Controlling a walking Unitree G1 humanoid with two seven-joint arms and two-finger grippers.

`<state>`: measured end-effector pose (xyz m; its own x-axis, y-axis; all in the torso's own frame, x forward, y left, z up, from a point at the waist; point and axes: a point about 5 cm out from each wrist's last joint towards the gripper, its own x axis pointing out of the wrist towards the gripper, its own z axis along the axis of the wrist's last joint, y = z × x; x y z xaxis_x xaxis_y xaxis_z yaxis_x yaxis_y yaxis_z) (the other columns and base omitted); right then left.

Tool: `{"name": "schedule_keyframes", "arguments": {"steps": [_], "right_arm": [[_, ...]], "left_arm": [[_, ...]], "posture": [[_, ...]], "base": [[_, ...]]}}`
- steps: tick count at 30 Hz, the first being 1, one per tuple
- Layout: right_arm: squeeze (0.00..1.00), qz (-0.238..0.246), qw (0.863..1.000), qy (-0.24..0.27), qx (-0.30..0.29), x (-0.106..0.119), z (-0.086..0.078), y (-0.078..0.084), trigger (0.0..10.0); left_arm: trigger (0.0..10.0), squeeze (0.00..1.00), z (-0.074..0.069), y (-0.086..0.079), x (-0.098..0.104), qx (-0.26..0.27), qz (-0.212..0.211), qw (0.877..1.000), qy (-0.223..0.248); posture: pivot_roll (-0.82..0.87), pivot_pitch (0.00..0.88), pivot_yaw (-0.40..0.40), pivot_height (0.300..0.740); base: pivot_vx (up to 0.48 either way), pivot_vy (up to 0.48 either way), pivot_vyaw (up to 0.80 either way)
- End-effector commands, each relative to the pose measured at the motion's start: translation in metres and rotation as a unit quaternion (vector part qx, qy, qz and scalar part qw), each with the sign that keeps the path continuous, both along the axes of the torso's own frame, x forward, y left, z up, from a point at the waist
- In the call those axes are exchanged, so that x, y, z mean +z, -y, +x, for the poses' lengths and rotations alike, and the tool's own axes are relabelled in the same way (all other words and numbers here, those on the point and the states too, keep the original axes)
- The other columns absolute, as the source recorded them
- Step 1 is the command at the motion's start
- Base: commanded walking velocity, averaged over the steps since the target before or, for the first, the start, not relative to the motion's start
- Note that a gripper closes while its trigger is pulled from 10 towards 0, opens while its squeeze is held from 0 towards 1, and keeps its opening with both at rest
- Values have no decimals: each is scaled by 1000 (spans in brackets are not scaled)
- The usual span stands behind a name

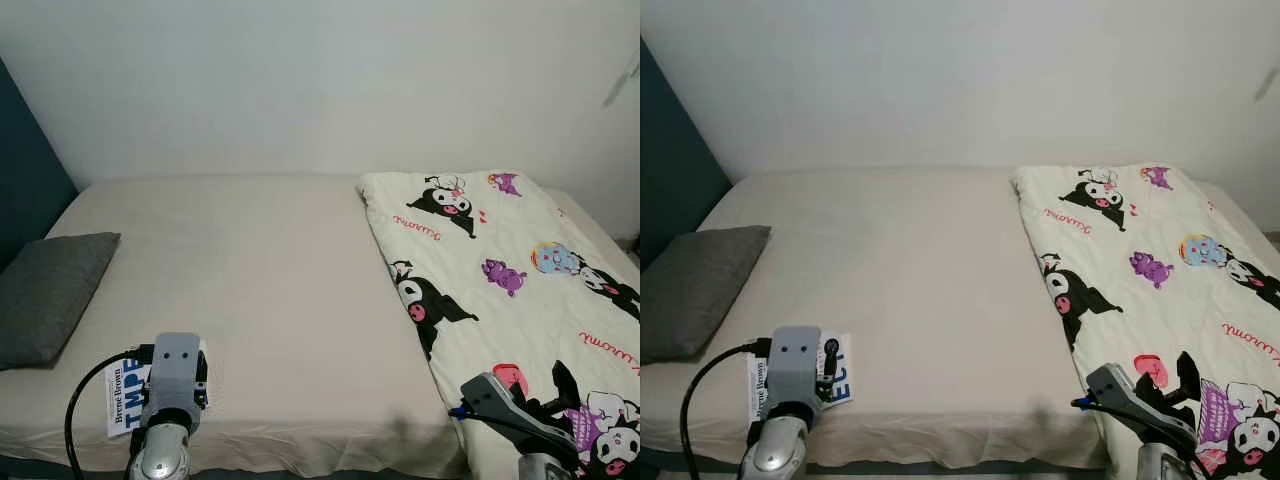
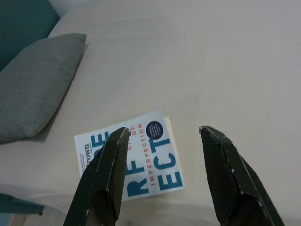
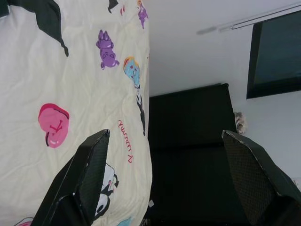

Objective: Clean up the room

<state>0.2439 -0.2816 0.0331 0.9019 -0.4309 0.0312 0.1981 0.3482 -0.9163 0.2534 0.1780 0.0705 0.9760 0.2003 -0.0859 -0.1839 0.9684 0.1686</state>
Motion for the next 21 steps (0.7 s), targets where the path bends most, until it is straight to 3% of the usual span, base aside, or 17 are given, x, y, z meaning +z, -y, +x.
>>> {"name": "schedule_keyframes", "arguments": {"steps": [1, 14, 18, 19, 21], "right_arm": [[0, 1, 1000, -6, -3, -2, -4, 1, 10000], [0, 1, 1000, -6, -3, -3, -7, 2, 10000], [0, 47, 999, -5, -9, -4, -6, 1, 10000], [0, 81, 997, 14, -14, 1, -2, -2, 10000], [0, 81, 997, 14, -14, 1, -2, -2, 10000]], "left_arm": [[10000, 0, -6, -5, -7, 9, 6, 1000, -18], [10000, 0, -9, -3, -10, 9, 6, 1000, -24], [10000, 0, -11, -4, -10, 12, 6, 1000, -25], [10000, 0, -12, -5, -10, 13, 7, 1000, -25], [10000, 0, -12, -5, -10, 13, 7, 1000, -25]], "posture": [[-5, 178, 7, 740], [5, 171, 3, 740], [9, 170, 6, 740], [8, 169, 6, 740], [8, 169, 6, 740]], "base": [[0, 0, 0], [0, 0, 0], [0, 0, 0], [0, 0, 0], [0, 0, 0]]}}
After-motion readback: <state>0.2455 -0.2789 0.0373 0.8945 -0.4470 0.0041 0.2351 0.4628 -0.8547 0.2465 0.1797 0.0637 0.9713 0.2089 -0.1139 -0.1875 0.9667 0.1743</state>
